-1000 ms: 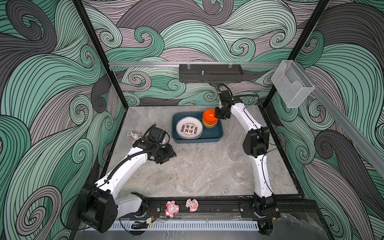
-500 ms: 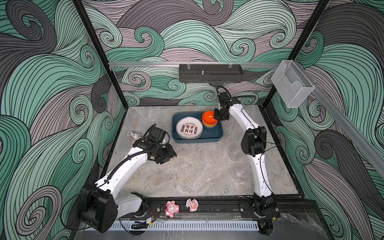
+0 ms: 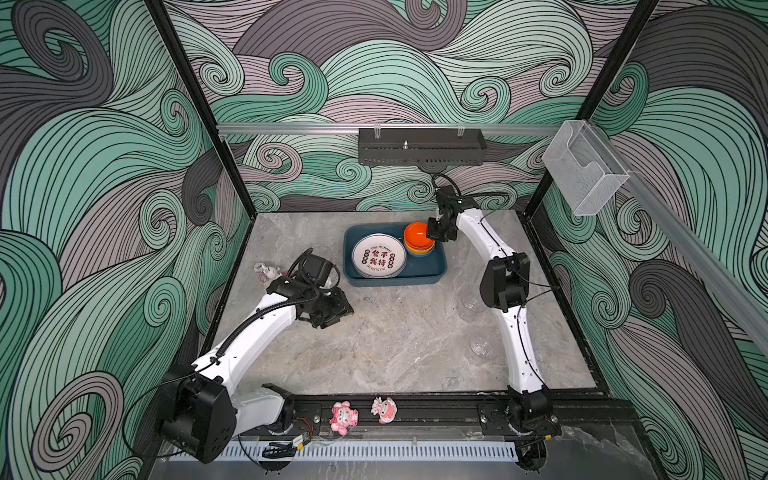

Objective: Place the mixed dishes into the plastic bin

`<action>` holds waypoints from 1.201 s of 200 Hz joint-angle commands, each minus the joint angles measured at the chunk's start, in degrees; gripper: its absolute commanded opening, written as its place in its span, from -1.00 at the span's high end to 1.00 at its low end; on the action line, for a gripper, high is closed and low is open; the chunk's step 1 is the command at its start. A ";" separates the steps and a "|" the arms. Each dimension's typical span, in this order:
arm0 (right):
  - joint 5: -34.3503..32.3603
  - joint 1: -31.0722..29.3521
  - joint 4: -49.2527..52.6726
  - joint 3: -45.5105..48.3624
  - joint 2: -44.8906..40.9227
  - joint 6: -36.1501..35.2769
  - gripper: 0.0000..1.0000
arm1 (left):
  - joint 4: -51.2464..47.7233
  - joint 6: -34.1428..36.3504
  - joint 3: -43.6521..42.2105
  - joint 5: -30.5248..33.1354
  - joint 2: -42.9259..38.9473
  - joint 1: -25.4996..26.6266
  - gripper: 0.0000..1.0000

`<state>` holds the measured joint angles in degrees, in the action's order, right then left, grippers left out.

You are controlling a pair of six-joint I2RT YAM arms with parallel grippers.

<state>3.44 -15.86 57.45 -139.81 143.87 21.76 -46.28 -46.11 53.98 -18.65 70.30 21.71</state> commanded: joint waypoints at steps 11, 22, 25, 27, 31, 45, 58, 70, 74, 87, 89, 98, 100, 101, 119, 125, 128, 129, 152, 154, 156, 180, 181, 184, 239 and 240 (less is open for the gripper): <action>-0.71 0.21 -0.10 -1.35 0.36 0.74 0.77 | -0.57 -0.21 -0.41 -0.33 0.10 -0.55 -0.02; -0.64 0.21 -0.05 -1.21 0.36 0.70 0.74 | -0.56 -0.21 -0.53 -0.33 0.11 -0.53 -0.02; -0.70 0.21 0.01 -1.17 0.31 0.75 0.73 | -0.56 -0.21 -0.54 -0.33 0.10 -0.54 -0.02; -0.62 0.21 -0.02 -1.10 0.21 0.81 0.71 | -0.56 -0.19 -0.54 -0.33 0.10 -0.54 -0.02; -0.75 0.21 -0.06 -0.96 0.22 0.83 0.69 | -0.53 -0.21 -0.54 -0.33 0.02 -0.61 -0.02; -1.05 0.21 -0.05 -0.52 -0.22 0.92 0.60 | -0.48 -0.29 -0.60 -0.33 -0.08 -0.54 -0.02; -1.29 0.21 -0.04 0.00 -0.98 0.70 0.58 | -0.48 -0.30 -0.63 -0.33 -0.25 -0.54 -0.02; -1.74 0.21 -0.02 0.78 -2.01 0.52 0.53 | -0.48 -0.30 -0.54 -0.25 -0.50 -0.56 -0.02; -2.05 0.21 0.03 1.02 -2.44 0.31 0.51 | -0.49 -0.27 -0.47 -0.17 -0.57 -0.55 -0.01; -2.96 0.17 0.10 2.29 -4.05 -0.21 0.48 | -0.60 -0.13 -0.11 0.01 -0.76 -0.69 -0.01; -3.12 0.20 0.11 2.45 -4.34 -0.29 0.47 | -0.57 -0.13 -0.06 0.06 -0.78 -0.70 -0.01; -3.83 0.21 0.11 3.56 -5.84 -0.69 0.45 | -0.73 0.05 0.23 0.32 -0.98 -0.70 -0.02; -4.00 0.21 0.12 3.81 -6.16 -0.78 0.44 | -0.80 0.12 0.36 0.41 -0.96 -0.66 -0.02; -4.07 0.21 0.12 3.92 -6.33 -0.86 0.44 | -0.86 0.17 0.39 0.43 -1.00 -0.73 -0.02; -4.86 0.21 0.16 5.92 -9.00 -1.52 0.36 | -1.42 0.66 1.15 0.89 -1.13 -1.04 -0.02; -4.97 0.21 0.09 6.65 -9.77 -1.62 0.34 | -1.52 0.80 1.34 0.98 -1.22 -1.20 -0.02; -4.93 0.19 0.16 6.92 -10.29 -1.67 0.34 | -1.53 0.84 1.43 0.99 -1.30 -1.19 -0.02; -4.89 0.20 0.18 7.00 -10.42 -1.70 0.34 | -1.53 0.88 1.46 1.03 -1.30 -1.21 -0.02; -4.58 0.21 0.03 9.80 -13.79 -1.81 0.32 | -2.12 1.11 2.41 1.90 -1.82 -1.72 -0.02; -4.50 0.19 0.03 10.10 -14.08 -1.81 0.32 | -2.14 1.11 2.48 2.05 -1.83 -1.75 -0.02; -4.50 0.21 0.05 10.28 -14.33 -1.81 0.32 | -2.21 1.11 2.57 2.16 -1.90 -1.76 -0.02; -3.27 0.12 -0.06 14.46 -18.28 -1.85 0.32 | -2.85 1.11 3.88 4.16 -2.45 -2.17 -0.03; -3.14 0.12 -0.15 14.64 -18.46 -1.83 0.32 | -2.85 1.11 3.96 4.29 -2.49 -2.19 -0.03; -2.85 0.12 -0.34 15.36 -19.04 -1.83 0.32 | -2.85 1.04 4.13 4.59 -2.58 -2.23 -0.03; 3.44 -0.77 -8.92 34.60 -32.70 -1.04 0.29 | -1.99 2.31 6.96 10.77 -3.87 -3.78 -0.05; 3.56 -0.76 -9.01 34.95 -32.96 -0.98 0.28 | -1.98 2.37 7.03 10.80 -3.86 -3.83 -0.05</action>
<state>3.40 -16.12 52.77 -111.07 116.49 20.40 -47.46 -45.34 58.33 -11.97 67.66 19.07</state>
